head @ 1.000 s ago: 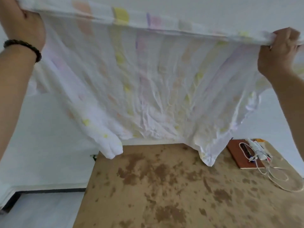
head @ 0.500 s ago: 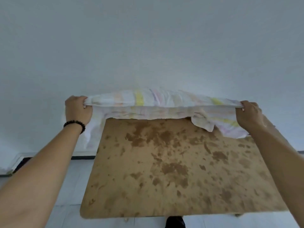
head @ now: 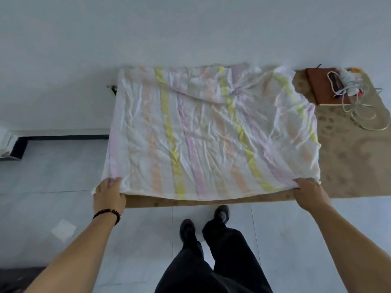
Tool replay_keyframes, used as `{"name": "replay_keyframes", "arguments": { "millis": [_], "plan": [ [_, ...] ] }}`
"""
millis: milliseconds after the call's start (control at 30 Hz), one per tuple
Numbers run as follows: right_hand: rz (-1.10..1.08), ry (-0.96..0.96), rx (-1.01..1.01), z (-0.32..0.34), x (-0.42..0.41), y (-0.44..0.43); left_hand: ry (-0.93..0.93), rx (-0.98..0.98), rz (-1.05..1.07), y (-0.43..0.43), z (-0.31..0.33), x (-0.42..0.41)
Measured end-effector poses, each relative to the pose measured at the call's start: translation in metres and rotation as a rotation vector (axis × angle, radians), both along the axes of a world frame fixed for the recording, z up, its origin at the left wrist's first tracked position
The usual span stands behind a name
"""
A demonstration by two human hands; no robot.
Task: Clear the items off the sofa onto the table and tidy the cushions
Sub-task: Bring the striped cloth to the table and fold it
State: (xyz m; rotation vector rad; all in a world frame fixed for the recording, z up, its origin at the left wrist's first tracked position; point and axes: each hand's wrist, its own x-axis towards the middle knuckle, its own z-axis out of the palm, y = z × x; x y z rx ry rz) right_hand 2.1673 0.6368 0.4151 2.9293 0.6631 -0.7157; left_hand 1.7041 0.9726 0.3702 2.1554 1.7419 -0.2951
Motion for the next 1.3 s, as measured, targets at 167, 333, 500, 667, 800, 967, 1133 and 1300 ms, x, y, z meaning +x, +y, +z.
{"name": "replay_keyframes", "arguments": {
  "millis": [167, 333, 500, 667, 800, 967, 1133, 1300],
  "plan": [
    [0.02, 0.086, -0.065, -0.013, -0.022, -0.028, 0.072, 0.036, 0.043, -0.026, 0.002, 0.0],
    [0.073, 0.175, -0.19, -0.012, -0.028, -0.034, 0.188, -0.036, 0.14, -0.037, 0.006, 0.01],
    [0.113, 0.088, -0.138, -0.01, -0.022, -0.015, 0.079, 0.148, -0.141, -0.048, 0.016, 0.056],
    [0.177, 0.064, -0.018, -0.02, -0.031, 0.011, 0.005, -0.001, -0.334, -0.064, -0.008, 0.082],
    [0.201, 0.106, -0.035, -0.029, -0.039, 0.016, 0.036, 0.188, -0.414, -0.077, -0.013, 0.064],
    [0.222, 0.229, -0.099, -0.02, -0.028, 0.019, 0.306, -0.007, -0.375, -0.07, 0.013, 0.074],
    [0.056, 0.323, -0.043, 0.001, 0.011, 0.015, 0.298, -0.043, -0.363, -0.053, 0.038, 0.14],
    [-0.049, 0.216, 0.061, 0.014, 0.075, 0.001, 0.048, -0.194, -0.51, -0.048, 0.034, 0.228]
  ]
}}
